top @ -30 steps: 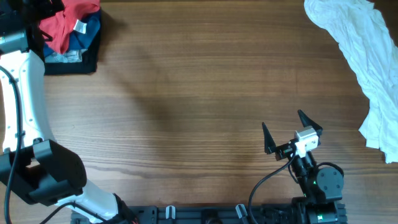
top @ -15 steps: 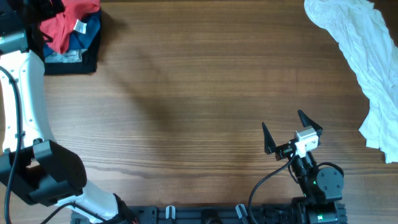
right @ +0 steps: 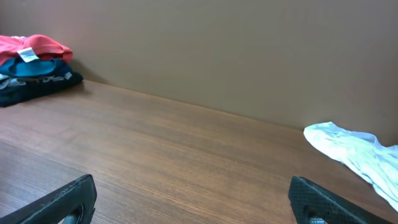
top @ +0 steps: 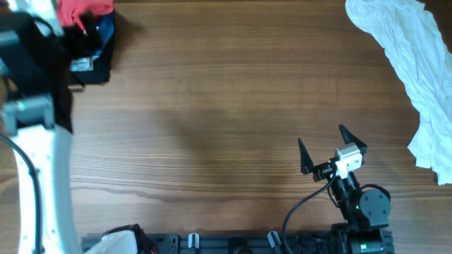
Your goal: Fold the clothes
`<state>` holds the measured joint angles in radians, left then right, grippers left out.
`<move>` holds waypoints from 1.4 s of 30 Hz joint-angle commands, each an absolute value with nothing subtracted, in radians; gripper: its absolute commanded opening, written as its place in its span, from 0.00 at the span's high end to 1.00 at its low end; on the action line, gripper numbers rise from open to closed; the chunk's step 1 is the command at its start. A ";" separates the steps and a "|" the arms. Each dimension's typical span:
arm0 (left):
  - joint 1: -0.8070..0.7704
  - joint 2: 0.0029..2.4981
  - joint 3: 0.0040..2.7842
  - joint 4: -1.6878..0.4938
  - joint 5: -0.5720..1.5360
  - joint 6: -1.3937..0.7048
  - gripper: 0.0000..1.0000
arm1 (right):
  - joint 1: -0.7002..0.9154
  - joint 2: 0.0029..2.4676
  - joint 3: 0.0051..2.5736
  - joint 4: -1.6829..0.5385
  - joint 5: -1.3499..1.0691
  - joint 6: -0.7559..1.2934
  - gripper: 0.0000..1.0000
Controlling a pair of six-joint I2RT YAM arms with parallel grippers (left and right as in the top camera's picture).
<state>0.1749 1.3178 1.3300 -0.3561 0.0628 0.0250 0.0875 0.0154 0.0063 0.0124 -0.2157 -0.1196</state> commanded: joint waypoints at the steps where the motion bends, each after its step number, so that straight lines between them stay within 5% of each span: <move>1: 0.105 1.173 1.073 -0.204 0.078 0.044 0.00 | 0.092 0.004 0.005 0.017 -0.202 -0.105 0.00; 15: 0.067 0.511 0.113 0.325 0.070 -0.173 0.00 | 0.092 0.004 0.005 0.017 -0.202 -0.105 0.00; 42: 0.097 0.019 0.006 0.014 0.057 -0.192 0.00 | 0.092 0.004 0.005 0.017 -0.202 -0.105 0.00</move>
